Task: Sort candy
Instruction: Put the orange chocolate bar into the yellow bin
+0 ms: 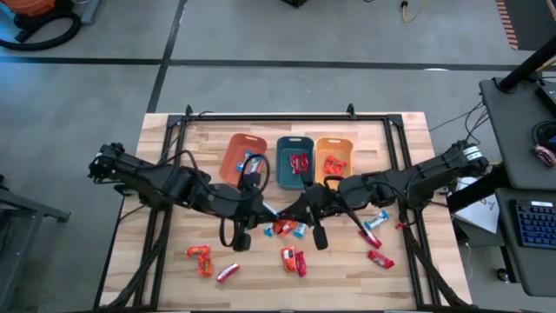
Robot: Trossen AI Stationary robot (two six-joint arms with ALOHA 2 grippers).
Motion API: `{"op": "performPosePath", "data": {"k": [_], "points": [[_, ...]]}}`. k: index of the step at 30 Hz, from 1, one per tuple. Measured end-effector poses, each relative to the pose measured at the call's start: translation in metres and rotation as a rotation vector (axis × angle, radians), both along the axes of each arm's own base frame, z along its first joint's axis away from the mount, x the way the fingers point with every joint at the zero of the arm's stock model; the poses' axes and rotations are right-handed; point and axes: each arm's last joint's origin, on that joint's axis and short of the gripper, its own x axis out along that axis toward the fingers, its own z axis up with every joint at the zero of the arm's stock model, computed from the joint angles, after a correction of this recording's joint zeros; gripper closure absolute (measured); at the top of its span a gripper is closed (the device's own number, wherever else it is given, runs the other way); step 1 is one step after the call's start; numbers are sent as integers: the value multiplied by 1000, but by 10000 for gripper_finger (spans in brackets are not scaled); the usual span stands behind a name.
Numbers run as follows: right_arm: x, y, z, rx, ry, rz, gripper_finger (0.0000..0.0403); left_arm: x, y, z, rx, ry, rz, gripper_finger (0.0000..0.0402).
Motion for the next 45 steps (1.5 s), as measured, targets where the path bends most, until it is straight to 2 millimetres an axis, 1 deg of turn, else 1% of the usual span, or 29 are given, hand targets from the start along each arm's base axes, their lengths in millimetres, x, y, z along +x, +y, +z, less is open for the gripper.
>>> {"op": "performPosePath", "data": {"k": [3, 6, 9, 12, 16, 20, 23, 26, 29, 31, 39, 45], "points": [[-3, -10, 1, 18, 51, -27, 390, -8, 7, 0, 4, 53, 23, 365], [-6, -26, 6, 35, 140, -83, 390, -20, 15, 3, 17, 91, 35, 350], [-10, -49, 5, 55, 277, -170, 390, -33, 25, 8, 30, 119, 56, 345], [-15, -79, -2, 81, 441, -301, 390, -45, 34, 10, 42, 145, 75, 347], [-31, -129, -22, 140, 678, -549, 390, -58, 44, 13, 52, 148, 111, 353], [-52, -177, -48, 279, 886, -831, 390, -68, 50, 16, 90, 148, 162, 356], [-64, -206, -67, 357, 962, -972, 390, -75, 53, 18, 108, 151, 179, 357], [-72, -225, -88, 410, 999, -1055, 390, -81, 55, 20, 112, 159, 180, 357], [-76, -237, -104, 449, 1000, -1105, 390, -87, 57, 22, 110, 157, 180, 357], [-77, -240, -112, 449, 994, -1123, 390, -90, 58, 23, 108, 153, 181, 357], [-81, -240, -136, 414, 985, -1190, 390, -99, 61, 26, 108, 155, 182, 357], [-84, -240, -146, 413, 971, -1252, 390, -101, 61, 25, 115, 170, 182, 357]]}}
